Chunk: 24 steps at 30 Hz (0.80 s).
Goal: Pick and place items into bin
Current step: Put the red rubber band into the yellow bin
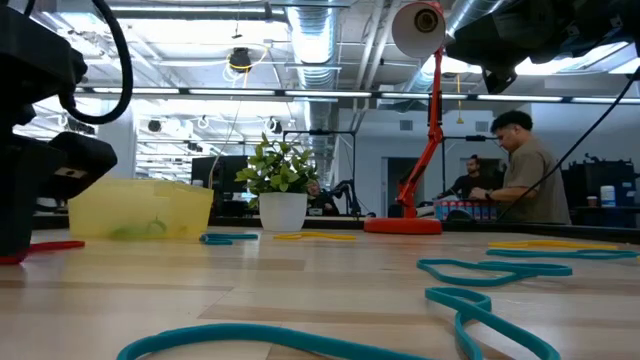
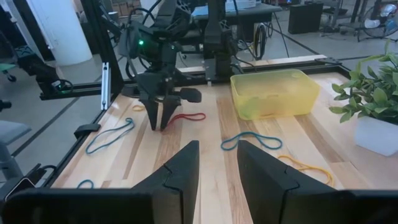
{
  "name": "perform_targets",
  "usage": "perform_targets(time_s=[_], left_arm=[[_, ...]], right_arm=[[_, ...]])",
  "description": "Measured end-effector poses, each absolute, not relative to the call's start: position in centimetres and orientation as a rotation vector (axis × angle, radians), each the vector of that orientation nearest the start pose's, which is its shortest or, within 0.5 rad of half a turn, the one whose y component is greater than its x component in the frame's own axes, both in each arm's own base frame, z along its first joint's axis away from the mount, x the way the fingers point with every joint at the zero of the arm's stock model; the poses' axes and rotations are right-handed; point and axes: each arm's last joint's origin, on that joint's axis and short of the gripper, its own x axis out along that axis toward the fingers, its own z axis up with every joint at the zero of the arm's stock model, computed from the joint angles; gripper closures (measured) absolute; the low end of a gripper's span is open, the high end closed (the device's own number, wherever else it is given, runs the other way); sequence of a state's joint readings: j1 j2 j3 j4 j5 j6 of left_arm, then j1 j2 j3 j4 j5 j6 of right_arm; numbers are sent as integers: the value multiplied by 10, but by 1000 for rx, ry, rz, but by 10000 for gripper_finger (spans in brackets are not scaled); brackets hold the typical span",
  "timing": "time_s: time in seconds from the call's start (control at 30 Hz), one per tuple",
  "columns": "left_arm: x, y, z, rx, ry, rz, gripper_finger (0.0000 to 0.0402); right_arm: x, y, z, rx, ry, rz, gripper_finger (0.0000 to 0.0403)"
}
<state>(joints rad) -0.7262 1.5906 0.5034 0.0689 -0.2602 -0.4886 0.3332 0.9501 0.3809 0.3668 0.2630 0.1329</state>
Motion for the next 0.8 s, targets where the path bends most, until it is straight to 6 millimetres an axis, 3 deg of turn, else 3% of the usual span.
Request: perform_targets(time_s=[0.17,0.4,0.6,0.8], left_arm=[[183,-161,96,105,915,-186,327],[182,-161,95,103,902,-158,395],[183,-161,96,108,879,-137,401],[191,-162,125,216,824,-83,401]], right_arm=[[190,58,218,73,198,57,300],[190,58,217,72,202,57,300],[190,58,217,70,207,57,300],[190,58,217,70,208,56,300]])
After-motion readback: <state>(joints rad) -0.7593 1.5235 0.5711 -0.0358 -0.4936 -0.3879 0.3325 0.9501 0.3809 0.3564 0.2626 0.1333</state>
